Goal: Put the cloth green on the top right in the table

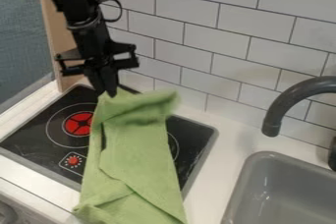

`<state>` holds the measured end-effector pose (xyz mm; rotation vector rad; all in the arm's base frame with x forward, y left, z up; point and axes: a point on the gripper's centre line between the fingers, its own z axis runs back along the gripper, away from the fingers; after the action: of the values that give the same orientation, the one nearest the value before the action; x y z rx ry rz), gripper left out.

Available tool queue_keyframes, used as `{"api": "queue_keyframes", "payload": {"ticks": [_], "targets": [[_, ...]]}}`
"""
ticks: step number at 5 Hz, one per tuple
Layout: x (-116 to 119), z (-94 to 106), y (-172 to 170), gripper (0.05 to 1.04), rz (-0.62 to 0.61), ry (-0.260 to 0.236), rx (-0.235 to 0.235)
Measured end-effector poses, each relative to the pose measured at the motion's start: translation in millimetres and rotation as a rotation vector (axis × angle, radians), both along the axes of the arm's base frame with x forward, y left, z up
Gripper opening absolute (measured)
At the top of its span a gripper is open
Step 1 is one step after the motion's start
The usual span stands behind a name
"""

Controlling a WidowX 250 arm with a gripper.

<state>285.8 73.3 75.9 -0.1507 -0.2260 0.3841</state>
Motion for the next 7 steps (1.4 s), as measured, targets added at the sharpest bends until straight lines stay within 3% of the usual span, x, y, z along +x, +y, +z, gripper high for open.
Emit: {"api": "queue_keyframes", "payload": {"ticks": [1,4,5,6,7], "targets": [[-20,-11.1,-11,0.048,-0.066,0.043,-0.052],[-45,-66.0,-15,0.048,-0.045,0.099,0.049],[-46,-72.3,-14,0.067,-0.038,0.114,0.054],[-47,-72.0,-16,0.214,-0.029,0.131,0.056],[-47,-70.8,-17,0.449,-0.038,0.141,0.048]]}}
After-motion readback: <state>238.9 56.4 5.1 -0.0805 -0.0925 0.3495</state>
